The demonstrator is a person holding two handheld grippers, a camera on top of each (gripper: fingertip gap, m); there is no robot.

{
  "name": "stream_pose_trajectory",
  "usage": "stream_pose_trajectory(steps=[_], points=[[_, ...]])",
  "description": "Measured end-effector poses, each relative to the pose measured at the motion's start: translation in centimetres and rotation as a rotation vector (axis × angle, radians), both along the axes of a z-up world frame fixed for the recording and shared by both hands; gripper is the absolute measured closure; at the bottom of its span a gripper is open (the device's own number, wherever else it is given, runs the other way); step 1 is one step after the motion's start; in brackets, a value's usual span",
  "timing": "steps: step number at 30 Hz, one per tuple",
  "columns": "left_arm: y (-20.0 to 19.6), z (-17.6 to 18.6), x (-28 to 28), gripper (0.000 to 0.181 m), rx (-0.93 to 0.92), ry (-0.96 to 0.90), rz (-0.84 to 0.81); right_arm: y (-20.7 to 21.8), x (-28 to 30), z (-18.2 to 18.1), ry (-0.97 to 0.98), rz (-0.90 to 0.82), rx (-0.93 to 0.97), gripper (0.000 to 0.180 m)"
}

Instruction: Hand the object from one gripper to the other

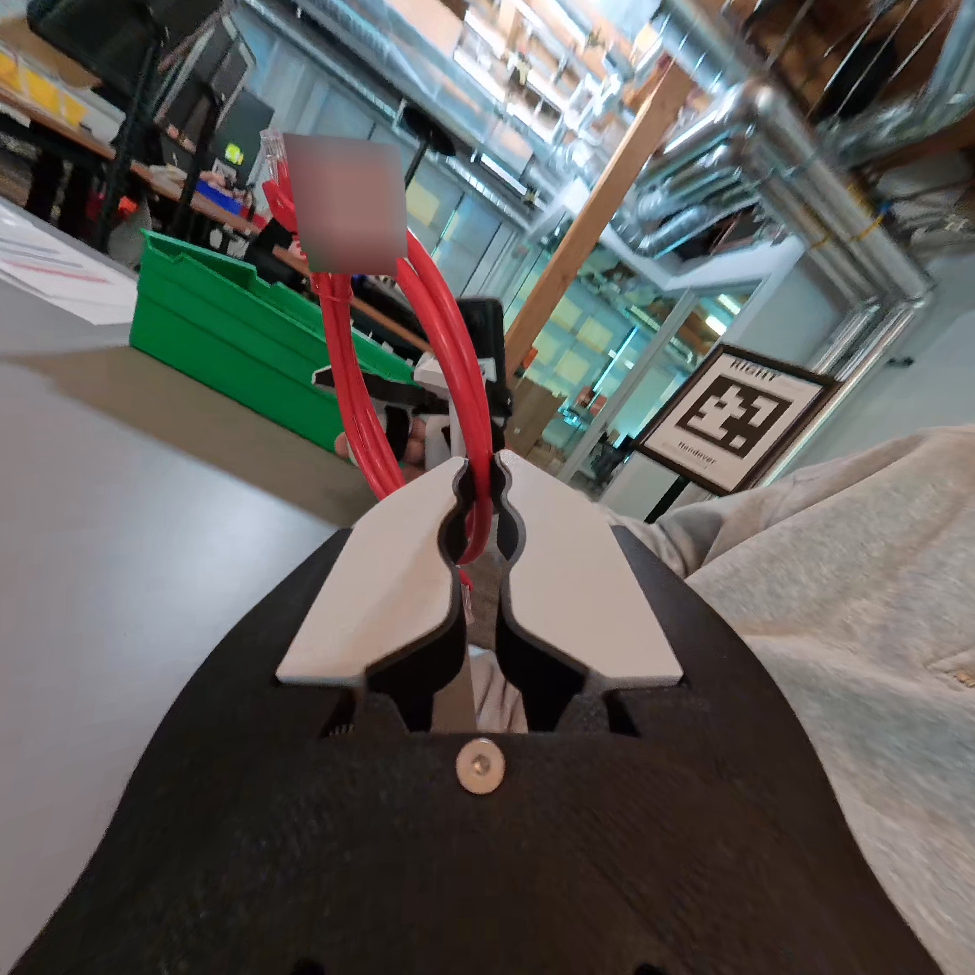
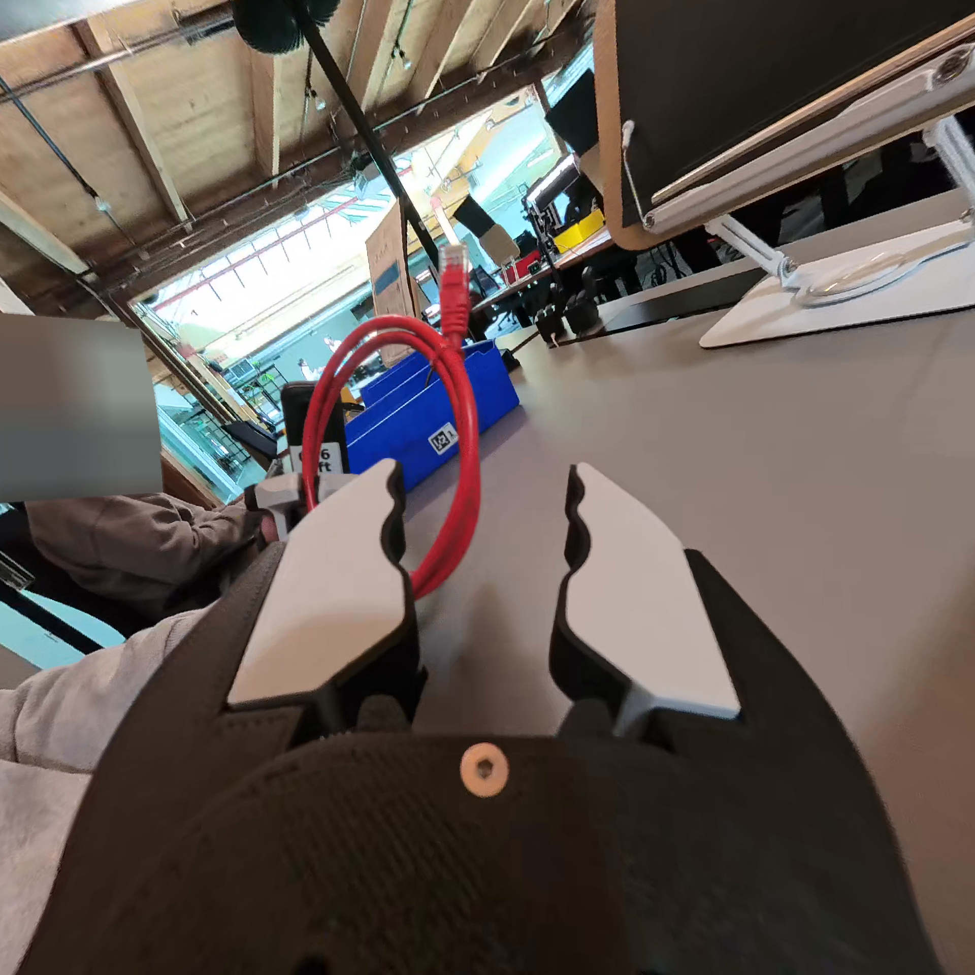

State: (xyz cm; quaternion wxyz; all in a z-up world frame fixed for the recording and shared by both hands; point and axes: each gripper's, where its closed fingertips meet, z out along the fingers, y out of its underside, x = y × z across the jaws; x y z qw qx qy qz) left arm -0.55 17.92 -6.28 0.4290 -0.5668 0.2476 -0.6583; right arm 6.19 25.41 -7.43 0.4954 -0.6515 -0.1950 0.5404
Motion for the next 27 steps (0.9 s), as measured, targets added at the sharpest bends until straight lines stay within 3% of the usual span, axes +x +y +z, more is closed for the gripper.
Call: stream_pose_trajectory(steps=[7,15,19,20,24,27], points=[[0.6,2.7,-3.0,0.175,0.011,-0.214,0.034,-1.5,-2.2,-0.4,-0.06,0.075,0.049,0.119],[0.0,4.2,-3.6,0.175,0.088,-0.325,0.062,-5.1,-5.2,1.3,0.306,0.282,-0.191,0.12],[-0.5,4.1,-2.5,0.175,0.087,-0.334,0.037,-5.7,-5.4,1.8,0.333,0.315,-0.173,0.139],[-0.5,3.9,-2.2,0.175,0.086,-0.327,0.035,-5.9,-5.5,1.7,0.317,0.329,-0.166,0.158],[-0.2,3.3,-1.3,0.175,0.059,-0.291,0.046,-5.7,-4.7,2.1,0.319,0.33,-0.147,0.164],[1.0,2.4,-1.2,0.125,0.014,-0.223,0.101,-4.8,-3.9,1.8,0.239,0.273,-0.104,0.164]])
